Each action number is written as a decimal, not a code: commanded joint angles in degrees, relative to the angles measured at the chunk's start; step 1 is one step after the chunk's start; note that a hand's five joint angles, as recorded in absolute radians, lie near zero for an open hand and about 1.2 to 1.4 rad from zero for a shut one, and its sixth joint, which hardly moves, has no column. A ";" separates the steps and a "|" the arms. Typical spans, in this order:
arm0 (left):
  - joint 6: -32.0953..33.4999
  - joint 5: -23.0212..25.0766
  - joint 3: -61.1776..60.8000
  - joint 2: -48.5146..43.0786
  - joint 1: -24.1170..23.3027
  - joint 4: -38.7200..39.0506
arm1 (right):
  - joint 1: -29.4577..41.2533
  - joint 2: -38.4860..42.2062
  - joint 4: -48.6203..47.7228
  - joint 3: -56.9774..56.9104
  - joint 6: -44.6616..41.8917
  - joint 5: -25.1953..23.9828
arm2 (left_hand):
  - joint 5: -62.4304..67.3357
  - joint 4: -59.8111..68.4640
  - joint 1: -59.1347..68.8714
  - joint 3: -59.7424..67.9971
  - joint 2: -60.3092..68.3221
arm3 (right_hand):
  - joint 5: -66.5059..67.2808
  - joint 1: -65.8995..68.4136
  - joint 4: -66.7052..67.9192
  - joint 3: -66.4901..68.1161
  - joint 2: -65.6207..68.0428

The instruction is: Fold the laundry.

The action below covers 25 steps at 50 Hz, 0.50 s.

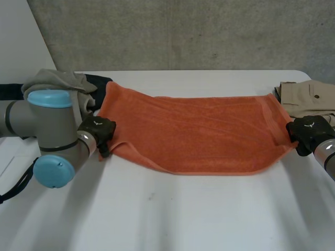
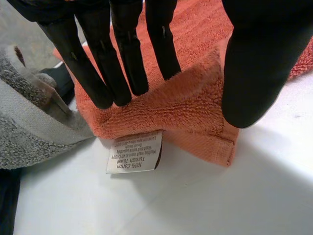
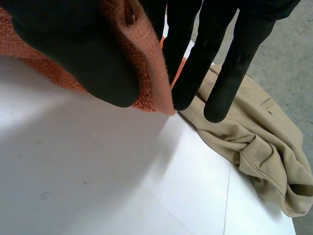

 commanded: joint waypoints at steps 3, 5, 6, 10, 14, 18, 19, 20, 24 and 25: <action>-0.22 -1.69 0.68 1.78 -0.19 -0.44 | -0.76 -0.12 0.01 -0.51 0.02 0.01 | 37.08 36.93 35.47 37.12 36.40 | 11.57 14.84 11.22 11.78 12.37; 0.04 -2.30 -1.60 4.42 0.33 0.79 | -1.37 -0.38 0.36 -1.04 0.11 0.01 | 37.08 36.93 35.47 37.12 36.40 | 11.57 14.84 11.22 11.78 12.37; 0.04 -2.39 -2.31 5.38 0.51 1.31 | -1.72 -0.47 0.36 -1.30 0.11 0.01 | 37.08 36.93 35.47 37.12 36.40 | 11.57 14.84 11.22 11.78 12.37; 1.35 -1.96 -7.40 10.30 2.00 3.34 | -3.66 -2.05 1.68 -2.62 0.11 -0.34 | 37.08 36.93 35.47 37.12 36.40 | 11.57 14.84 11.22 11.78 12.37; 4.78 0.06 -13.81 16.54 5.25 1.76 | -5.59 -5.03 7.99 -3.33 -1.20 -3.33 | 37.08 36.93 35.47 37.12 36.40 | 11.57 14.84 11.22 11.78 12.37; 10.75 5.42 -21.20 23.57 8.15 -4.29 | -8.05 -9.52 20.37 -4.38 -8.39 -9.91 | 37.08 36.93 35.47 37.12 36.40 | 11.57 14.84 11.22 11.78 12.37; 12.33 6.65 -22.60 24.98 8.59 -6.05 | -8.75 -10.31 23.45 -4.47 -10.76 -11.14 | 37.08 36.93 35.47 37.12 36.40 | 11.57 14.84 11.22 11.78 12.37; 15.48 8.92 -25.23 27.17 9.38 -10.07 | -10.24 -11.27 29.92 -4.82 -15.92 -13.07 | 37.08 36.93 35.47 37.12 36.40 | 11.57 14.84 11.22 11.78 12.37; 22.60 12.71 -30.25 30.96 10.53 -19.92 | -13.32 -11.29 46.44 -5.96 -31.29 -13.54 | 37.08 36.93 35.47 37.12 36.40 | 11.57 14.84 11.22 11.78 12.37; 23.93 13.24 -30.79 31.05 10.79 -21.87 | -13.68 -11.02 49.99 -6.40 -34.83 -13.27 | 37.08 36.93 35.47 37.12 36.40 | 11.57 14.84 11.22 11.78 12.37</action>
